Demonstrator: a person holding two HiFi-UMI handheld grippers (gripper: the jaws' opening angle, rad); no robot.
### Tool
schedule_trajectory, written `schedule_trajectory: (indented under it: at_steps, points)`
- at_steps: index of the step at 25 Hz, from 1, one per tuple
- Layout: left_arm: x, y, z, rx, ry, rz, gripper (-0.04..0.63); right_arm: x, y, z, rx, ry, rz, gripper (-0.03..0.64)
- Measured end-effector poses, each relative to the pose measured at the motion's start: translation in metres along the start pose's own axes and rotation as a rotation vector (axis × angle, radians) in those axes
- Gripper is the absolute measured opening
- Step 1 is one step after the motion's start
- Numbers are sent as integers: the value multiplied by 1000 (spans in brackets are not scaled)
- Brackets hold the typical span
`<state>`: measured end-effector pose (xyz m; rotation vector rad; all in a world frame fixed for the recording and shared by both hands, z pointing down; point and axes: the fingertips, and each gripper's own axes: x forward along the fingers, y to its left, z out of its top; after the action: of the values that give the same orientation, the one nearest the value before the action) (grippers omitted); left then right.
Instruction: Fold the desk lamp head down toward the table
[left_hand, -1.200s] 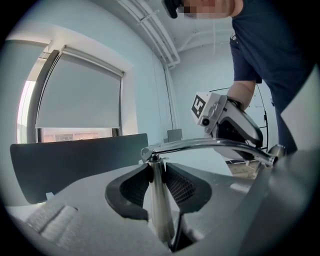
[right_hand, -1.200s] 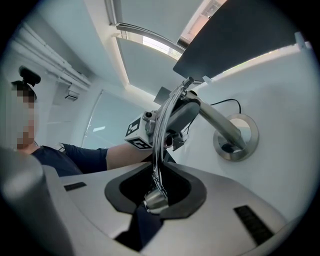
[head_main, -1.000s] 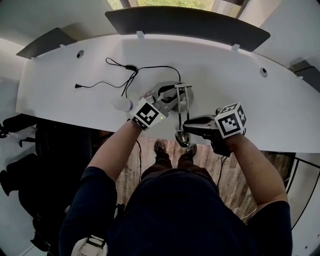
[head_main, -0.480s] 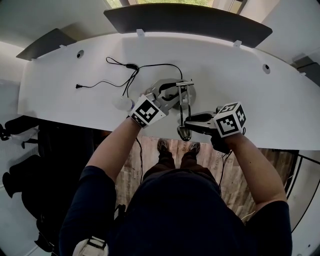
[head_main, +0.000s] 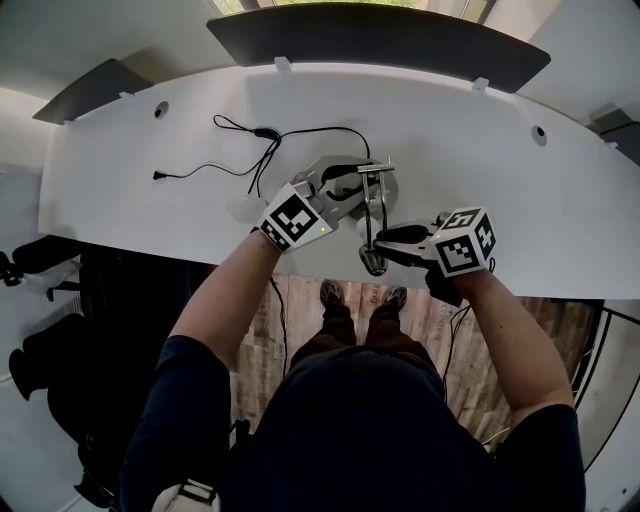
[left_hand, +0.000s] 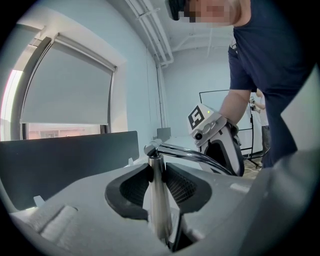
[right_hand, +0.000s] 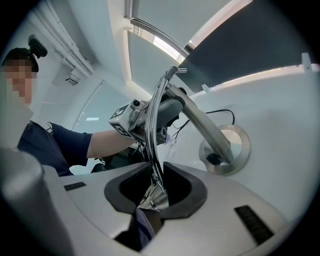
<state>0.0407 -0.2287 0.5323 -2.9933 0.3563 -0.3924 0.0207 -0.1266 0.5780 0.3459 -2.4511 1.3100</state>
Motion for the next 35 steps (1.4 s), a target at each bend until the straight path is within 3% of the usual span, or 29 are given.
schedule_trajectory:
  at_steps: [25,29,35]
  points:
    - [-1,-3,-4,55,-13,-60,109,15,-33,4,-49,-14,-24,86]
    - [-1,-3,-3,75,-12,-53,109,15,-34,3,-11,-26,1,92]
    - [-4,-5,-3,115,17,-33,109,10,-26,1,-52,-57,6,125]
